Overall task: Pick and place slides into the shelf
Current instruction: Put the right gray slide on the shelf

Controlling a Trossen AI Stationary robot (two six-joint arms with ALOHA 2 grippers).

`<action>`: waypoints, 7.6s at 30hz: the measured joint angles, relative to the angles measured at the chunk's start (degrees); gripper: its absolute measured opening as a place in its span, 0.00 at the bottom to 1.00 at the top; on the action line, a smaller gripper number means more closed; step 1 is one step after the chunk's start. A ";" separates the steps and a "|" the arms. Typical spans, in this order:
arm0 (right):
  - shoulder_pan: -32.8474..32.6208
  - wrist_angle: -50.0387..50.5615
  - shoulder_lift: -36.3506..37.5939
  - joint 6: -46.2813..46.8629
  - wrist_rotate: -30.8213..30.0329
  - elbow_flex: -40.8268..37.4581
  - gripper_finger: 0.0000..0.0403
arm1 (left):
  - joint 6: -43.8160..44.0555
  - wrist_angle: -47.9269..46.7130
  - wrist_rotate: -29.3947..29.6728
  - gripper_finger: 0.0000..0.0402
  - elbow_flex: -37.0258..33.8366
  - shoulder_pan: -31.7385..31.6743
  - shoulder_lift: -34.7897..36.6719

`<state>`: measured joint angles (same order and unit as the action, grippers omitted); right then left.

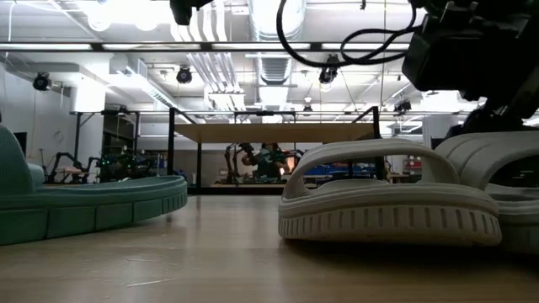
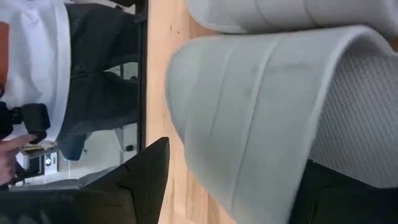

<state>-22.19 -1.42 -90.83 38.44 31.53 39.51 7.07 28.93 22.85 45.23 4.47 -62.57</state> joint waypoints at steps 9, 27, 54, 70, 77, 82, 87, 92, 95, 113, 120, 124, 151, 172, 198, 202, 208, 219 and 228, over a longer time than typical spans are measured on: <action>-0.29 -0.76 -0.18 1.64 0.37 0.00 0.56 | 0.00 0.00 -0.02 0.61 -0.02 0.00 0.00; -0.30 -0.72 -0.19 1.46 0.37 0.00 0.56 | 0.00 0.00 -0.04 0.61 -0.02 0.00 0.00; -0.29 -0.67 -0.24 -0.57 0.44 -0.07 0.03 | 0.00 0.02 -0.04 0.61 -0.24 0.00 0.00; -0.27 2.26 0.32 0.41 2.87 -0.09 0.02 | 0.01 0.03 -0.04 0.61 -0.24 -0.02 0.00; -0.27 2.89 0.71 0.30 3.43 0.33 0.02 | 0.02 0.02 -0.04 0.61 -0.24 -0.02 0.00; -0.29 4.60 2.33 0.30 3.41 0.35 0.02 | 0.00 0.07 -0.04 0.61 -0.26 -0.02 0.00; -0.29 5.99 4.70 0.13 3.33 0.35 0.02 | 0.02 0.05 -0.04 0.61 -0.28 0.00 0.00; -0.27 7.72 6.86 0.14 3.11 0.39 0.02 | 0.01 0.07 -0.04 0.61 -0.28 0.00 0.00; -0.13 8.28 8.35 0.23 2.91 0.40 0.02 | 0.02 0.07 -0.04 0.61 -0.31 -0.01 0.00; 1.14 10.29 14.00 0.55 -0.74 0.39 0.02 | 0.04 0.07 -0.04 0.61 -0.31 -0.02 0.00; 1.81 10.19 16.72 0.52 -3.69 0.39 0.02 | 0.04 0.09 -0.05 0.61 -0.31 0.00 0.00; 2.75 10.16 17.93 0.50 -4.87 0.39 0.02 | 0.04 0.09 -0.04 0.61 -0.31 -0.02 0.00; 6.95 9.65 26.90 -1.22 -7.80 0.42 0.02 | 0.04 0.09 0.11 0.61 -0.31 -0.02 0.00; 8.65 -0.48 29.30 -2.37 -16.75 0.44 0.02 | 0.07 0.09 0.13 0.61 -0.31 -0.02 0.00; 8.63 -1.89 29.27 -14.44 -25.32 10.16 0.02 | 0.06 0.03 0.18 0.61 -0.33 -0.02 0.00; 8.61 -1.79 29.23 -16.05 -28.63 11.12 0.02 | 0.07 0.04 0.18 0.61 -0.33 -0.02 0.00; 8.61 -1.90 29.25 -18.95 -33.11 13.46 0.02 | 0.07 0.04 0.20 0.61 -0.33 -0.02 0.00; 8.61 -1.98 29.25 -24.78 -40.55 17.65 0.03 | 0.07 0.04 0.22 0.61 -0.33 -0.02 0.00; 8.63 -1.91 29.25 -29.02 -48.50 19.45 0.03 | 0.07 0.06 1.28 0.61 -0.33 -0.02 0.00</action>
<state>-13.56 -3.33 -61.58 9.42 -16.97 58.95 7.14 28.99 24.13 44.91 4.45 -62.57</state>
